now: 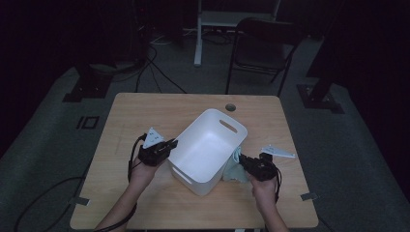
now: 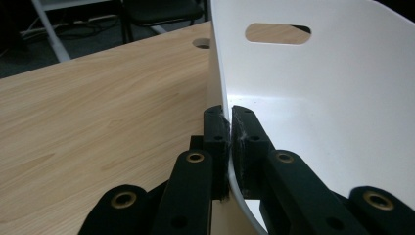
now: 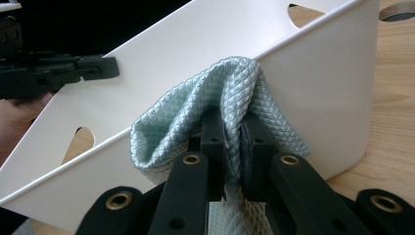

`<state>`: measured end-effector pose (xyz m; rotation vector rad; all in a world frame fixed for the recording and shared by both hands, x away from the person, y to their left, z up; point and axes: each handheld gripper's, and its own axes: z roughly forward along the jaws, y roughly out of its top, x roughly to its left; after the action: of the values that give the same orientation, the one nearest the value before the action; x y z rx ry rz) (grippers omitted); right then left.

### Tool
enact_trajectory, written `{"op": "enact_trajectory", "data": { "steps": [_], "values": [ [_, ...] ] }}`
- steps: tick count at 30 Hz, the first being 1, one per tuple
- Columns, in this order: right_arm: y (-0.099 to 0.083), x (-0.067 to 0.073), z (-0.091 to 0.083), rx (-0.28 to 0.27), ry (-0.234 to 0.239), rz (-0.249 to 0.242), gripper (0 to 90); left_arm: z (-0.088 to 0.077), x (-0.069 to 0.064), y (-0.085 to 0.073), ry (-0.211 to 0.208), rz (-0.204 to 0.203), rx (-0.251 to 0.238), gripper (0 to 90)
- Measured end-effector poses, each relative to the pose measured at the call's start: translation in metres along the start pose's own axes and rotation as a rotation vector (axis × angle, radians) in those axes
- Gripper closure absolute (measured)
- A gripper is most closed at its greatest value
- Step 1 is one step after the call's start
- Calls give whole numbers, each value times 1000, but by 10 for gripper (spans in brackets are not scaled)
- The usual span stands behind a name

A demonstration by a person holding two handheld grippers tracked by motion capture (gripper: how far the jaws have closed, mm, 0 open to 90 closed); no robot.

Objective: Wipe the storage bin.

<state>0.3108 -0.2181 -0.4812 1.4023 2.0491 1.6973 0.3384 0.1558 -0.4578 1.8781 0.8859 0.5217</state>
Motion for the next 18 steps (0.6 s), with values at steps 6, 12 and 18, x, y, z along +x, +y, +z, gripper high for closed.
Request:
{"op": "enact_trajectory", "data": {
  "steps": [6,12,18],
  "values": [
    [-9,-7,8,34,-49,-15,828,1,-1,0,3,-7,-6,853],
    [-9,-8,7,45,-23,21,828,2,-3,0,27,-17,-9,856],
    [-1,7,-3,-5,47,14,829,2,-3,0,13,-12,-5,859]
  ]
}}
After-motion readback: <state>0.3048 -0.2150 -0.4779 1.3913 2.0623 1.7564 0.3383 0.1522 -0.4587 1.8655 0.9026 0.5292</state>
